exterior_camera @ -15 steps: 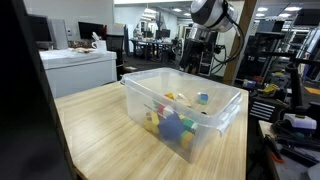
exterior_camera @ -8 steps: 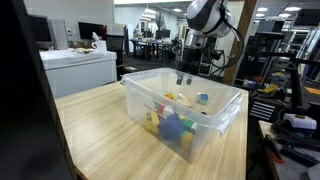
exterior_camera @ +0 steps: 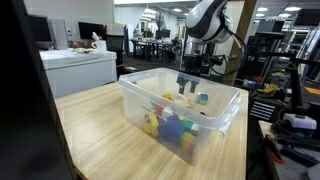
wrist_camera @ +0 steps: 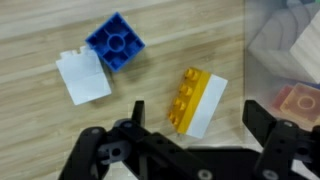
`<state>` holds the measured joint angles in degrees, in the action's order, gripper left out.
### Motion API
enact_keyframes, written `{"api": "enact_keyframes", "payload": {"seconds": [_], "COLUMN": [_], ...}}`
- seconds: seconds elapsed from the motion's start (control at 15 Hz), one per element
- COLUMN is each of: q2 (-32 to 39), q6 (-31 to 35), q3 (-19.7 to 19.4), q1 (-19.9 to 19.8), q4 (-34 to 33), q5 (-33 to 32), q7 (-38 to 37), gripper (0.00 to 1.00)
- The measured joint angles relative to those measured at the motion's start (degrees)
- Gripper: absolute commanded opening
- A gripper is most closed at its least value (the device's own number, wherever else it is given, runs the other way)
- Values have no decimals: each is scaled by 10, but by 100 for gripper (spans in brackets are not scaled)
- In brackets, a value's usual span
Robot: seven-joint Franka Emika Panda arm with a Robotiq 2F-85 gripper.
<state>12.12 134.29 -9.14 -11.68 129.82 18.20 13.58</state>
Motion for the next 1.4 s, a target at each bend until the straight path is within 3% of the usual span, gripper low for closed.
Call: {"api": "enact_keyframes", "payload": {"seconds": [0.2, 0.27, 0.4, 0.47, 0.93, 1.4], "q2": [11, 14, 18, 19, 42, 61], "q6": [1, 2, 7, 10, 26, 37], "q3": [9, 13, 19, 22, 23, 15], "q1": [0, 0, 0, 0, -5, -34], "q4": [1, 1, 1, 0, -31, -72], "q5": [0, 0, 1, 2, 2, 2], "q7": [-1, -1, -1, -1, -1, -1], "gripper": [100, 88, 73, 59, 13, 13]}}
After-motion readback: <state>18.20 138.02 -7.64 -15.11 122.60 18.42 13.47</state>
